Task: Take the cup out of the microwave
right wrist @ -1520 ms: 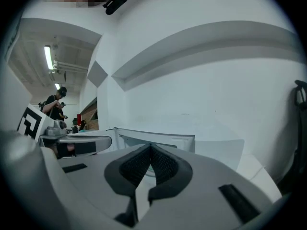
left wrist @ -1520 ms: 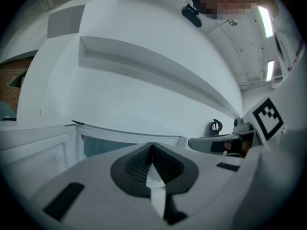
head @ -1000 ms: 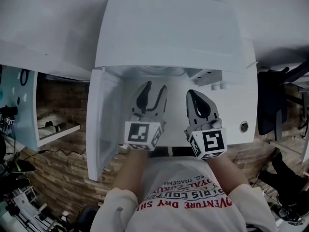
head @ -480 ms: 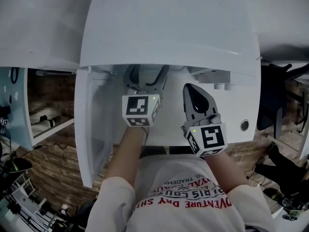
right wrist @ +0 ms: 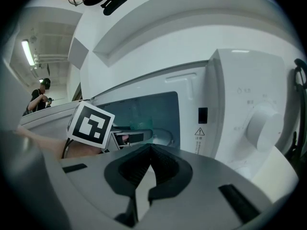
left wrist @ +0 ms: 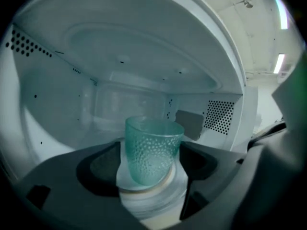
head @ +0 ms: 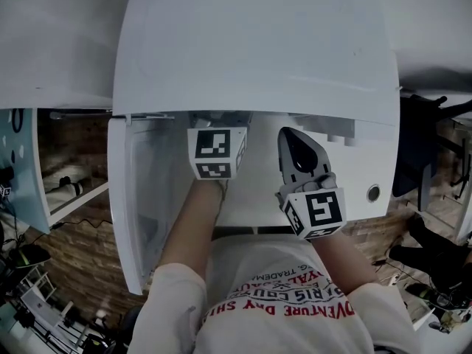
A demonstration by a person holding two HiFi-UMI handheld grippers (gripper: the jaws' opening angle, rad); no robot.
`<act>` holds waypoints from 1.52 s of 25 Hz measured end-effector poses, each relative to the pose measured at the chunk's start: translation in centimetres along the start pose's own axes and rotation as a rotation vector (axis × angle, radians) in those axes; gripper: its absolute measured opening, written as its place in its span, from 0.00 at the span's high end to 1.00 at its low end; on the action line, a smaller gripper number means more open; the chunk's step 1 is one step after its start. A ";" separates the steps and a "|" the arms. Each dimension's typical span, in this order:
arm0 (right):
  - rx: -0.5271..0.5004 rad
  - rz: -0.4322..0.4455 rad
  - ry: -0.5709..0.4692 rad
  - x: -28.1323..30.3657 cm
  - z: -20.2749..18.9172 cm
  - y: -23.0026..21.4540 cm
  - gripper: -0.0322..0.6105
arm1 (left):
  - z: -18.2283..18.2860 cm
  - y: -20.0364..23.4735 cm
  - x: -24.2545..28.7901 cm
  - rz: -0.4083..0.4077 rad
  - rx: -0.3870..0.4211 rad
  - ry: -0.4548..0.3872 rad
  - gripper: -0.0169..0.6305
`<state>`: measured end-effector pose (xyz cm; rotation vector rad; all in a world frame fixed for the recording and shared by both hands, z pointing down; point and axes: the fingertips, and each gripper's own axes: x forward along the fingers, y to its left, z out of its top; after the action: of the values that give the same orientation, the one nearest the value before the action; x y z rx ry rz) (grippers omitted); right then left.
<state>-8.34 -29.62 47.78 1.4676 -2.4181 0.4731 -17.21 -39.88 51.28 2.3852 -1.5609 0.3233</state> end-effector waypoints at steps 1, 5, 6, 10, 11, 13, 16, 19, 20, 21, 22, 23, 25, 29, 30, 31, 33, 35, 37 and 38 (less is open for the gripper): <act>0.002 0.000 0.004 0.1 -0.1 0.0 0.93 | -0.1 -0.1 0.3 -0.006 0.008 0.006 0.42; 0.006 -0.001 0.011 0.2 -0.4 -0.1 0.93 | -0.2 -0.2 1.1 -0.010 0.037 0.034 0.42; 0.007 -0.004 0.011 0.1 -0.4 -0.2 0.93 | -0.2 -0.2 1.1 -0.008 0.043 0.038 0.42; 0.006 -0.009 0.011 -0.2 -0.1 -0.3 0.93 | -0.1 -0.1 0.9 -0.012 0.047 0.036 0.42; 0.005 -0.010 0.011 -0.2 -0.1 -0.3 0.93 | -0.1 -0.1 0.8 -0.012 0.044 0.035 0.42; 0.007 -0.014 0.009 -0.3 -0.1 -0.2 0.93 | -0.2 -0.2 0.7 -0.012 0.041 0.036 0.42; 0.000 -0.015 0.004 -0.6 0.0 -0.2 0.93 | -0.3 -0.5 0.2 -0.016 0.042 0.041 0.42; -0.006 -0.017 0.002 -1.0 -0.1 0.0 0.93 | -0.5 -0.7 -0.4 -0.025 0.029 0.053 0.42; -0.008 -0.018 0.001 -1.1 -0.1 0.1 0.93 | -0.6 -0.7 -0.7 -0.024 0.026 0.052 0.42; -0.011 -0.019 0.001 -1.3 -0.1 0.1 0.93 | -0.7 -0.6 -1.1 -0.022 0.025 0.052 0.42; -0.014 -0.020 0.001 -1.5 -0.1 0.3 0.93 | -0.8 -0.6 -1.5 -0.020 0.025 0.052 0.42; -0.016 -0.019 0.000 -1.8 -0.1 0.4 0.93 | -0.8 -0.7 -1.9 -0.019 0.025 0.052 0.42; -0.019 -0.017 -0.003 -2.3 -0.2 0.6 0.93 | -0.9 -0.9 -2.8 -0.018 0.023 0.051 0.42; -0.029 -0.010 -0.010 -3.3 -0.2 1.3 0.93 | -1.1 -1.6 -4.8 -0.018 0.016 0.044 0.42; -0.031 -0.008 -0.011 -3.6 -0.3 1.5 0.93 | -1.1 -1.8 -5.4 -0.017 0.014 0.042 0.42; -0.034 -0.006 -0.012 -4.0 -0.3 1.7 0.93 | -1.2 -2.0 -6.1 -0.015 0.013 0.039 0.42; -0.038 -0.003 -0.014 -4.7 -0.4 2.0 0.93 | -1.3 -2.4 -7.4 -0.009 0.009 0.027 0.42; -0.041 -0.002 -0.019 -5.3 -0.5 2.1 0.93 | -1.4 -2.9 -8.9 -0.003 0.003 0.012 0.42; -0.044 -0.002 -0.026 -6.0 -0.5 2.1 0.93 | -1.5 -3.5 -10.4 0.000 -0.001 0.006 0.42; -0.045 -0.002 -0.029 -6.3 -0.4 2.2 0.93 | -1.5 -3.8 -11.2 0.003 -0.004 0.008 0.42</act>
<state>-7.44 -23.40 45.35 1.4677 -2.4336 0.3971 -18.19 -28.35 48.61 2.3757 -1.5608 0.3294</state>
